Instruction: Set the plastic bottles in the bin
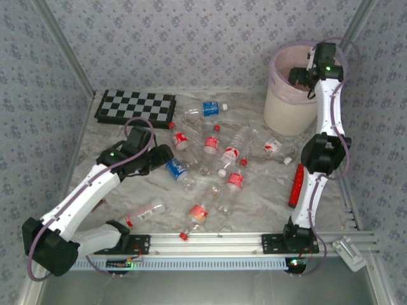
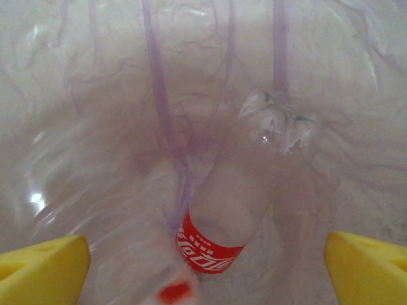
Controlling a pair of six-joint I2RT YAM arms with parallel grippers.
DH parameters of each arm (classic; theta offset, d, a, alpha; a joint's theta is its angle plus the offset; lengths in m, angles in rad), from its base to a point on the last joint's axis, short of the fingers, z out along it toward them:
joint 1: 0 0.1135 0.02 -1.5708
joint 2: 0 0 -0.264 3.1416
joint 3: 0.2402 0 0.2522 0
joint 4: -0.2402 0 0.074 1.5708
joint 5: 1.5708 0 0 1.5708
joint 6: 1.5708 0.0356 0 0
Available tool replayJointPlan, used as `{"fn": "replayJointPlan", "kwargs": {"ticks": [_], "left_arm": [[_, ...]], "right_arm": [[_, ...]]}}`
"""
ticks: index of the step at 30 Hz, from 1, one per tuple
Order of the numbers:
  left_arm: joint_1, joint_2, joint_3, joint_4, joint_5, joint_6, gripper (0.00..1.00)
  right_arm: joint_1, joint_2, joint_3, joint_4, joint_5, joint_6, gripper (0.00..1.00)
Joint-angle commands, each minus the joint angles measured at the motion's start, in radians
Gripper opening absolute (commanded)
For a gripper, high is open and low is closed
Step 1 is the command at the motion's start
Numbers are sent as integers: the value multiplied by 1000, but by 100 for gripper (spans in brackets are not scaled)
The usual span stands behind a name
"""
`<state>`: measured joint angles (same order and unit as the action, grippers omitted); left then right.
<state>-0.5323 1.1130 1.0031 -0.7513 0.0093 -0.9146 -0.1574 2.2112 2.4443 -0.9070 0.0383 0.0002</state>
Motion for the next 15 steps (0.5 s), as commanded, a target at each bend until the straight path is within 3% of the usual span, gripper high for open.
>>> {"fn": "replayJointPlan", "kwargs": {"ticks": [1, 6, 10, 15], "left_arm": [[-6, -3, 5, -70, -14, 10, 80], [-53, 18, 42, -154, -72, 115, 85], [-167, 78, 114, -289, -183, 214, 90], [-306, 197, 189, -478, -314, 238, 94]], "right_arm": [[-10, 3, 73, -38, -10, 0, 100], [-15, -33, 142, -67, -15, -9, 100], [-16, -111, 156, -56, -8, -9, 100], [2, -230, 120, -33, 2, -8, 100]]}}
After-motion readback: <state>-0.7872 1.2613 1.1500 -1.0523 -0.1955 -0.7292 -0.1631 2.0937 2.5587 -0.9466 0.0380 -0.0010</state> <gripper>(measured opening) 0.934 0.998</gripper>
